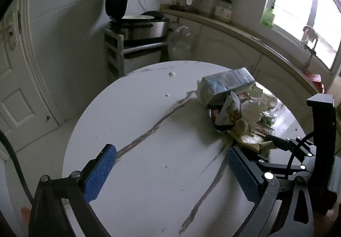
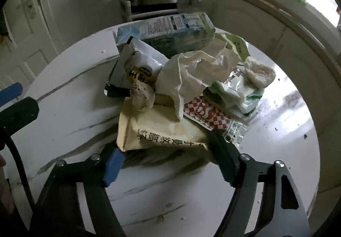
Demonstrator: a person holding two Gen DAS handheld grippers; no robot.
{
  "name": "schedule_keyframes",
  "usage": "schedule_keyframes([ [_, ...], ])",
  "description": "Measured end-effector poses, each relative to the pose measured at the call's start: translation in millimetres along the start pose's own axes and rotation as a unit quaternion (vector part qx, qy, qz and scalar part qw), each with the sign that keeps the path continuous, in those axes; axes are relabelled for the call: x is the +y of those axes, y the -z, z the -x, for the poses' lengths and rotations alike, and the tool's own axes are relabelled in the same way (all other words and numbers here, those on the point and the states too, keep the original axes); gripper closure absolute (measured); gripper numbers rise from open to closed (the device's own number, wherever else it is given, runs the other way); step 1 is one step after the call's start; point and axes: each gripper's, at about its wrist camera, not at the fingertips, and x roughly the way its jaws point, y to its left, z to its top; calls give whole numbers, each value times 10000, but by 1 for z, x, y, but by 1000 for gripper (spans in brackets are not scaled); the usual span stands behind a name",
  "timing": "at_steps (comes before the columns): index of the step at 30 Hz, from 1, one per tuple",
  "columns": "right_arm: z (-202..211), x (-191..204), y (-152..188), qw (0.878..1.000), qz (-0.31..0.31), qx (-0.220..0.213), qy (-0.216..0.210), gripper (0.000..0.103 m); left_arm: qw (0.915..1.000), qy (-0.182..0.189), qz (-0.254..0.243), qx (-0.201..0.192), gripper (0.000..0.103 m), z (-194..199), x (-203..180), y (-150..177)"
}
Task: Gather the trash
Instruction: 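Grasp the brown paper ball with right tool while left tool grasps the tan paper packet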
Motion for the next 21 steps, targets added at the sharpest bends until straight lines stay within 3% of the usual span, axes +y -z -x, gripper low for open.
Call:
schedule_keyframes([
  [11, 20, -16, 20, 9993, 57, -10, -376, 58, 9997, 88, -243, 10, 1, -14, -24, 7],
  [13, 26, -22, 27, 9992, 6, 2, -396, 86, 9995, 109, -283, 36, 1, -17, -28, 8],
  [14, 27, -25, 29, 9990, -37, -5, -445, 88, 9995, 125, -291, 69, 1, -19, -29, 9],
  [16, 30, -31, 33, 9987, -32, -8, -507, 88, 9994, 125, -285, 129, 1, -23, -30, 9],
  [19, 28, -32, 32, 9991, 72, -36, -412, 75, 9995, 78, -275, 135, 1, -25, -30, 9],
  [21, 29, -30, 30, 9989, 184, -110, -410, 46, 9995, 33, -276, 129, 1, -25, -30, 8],
])
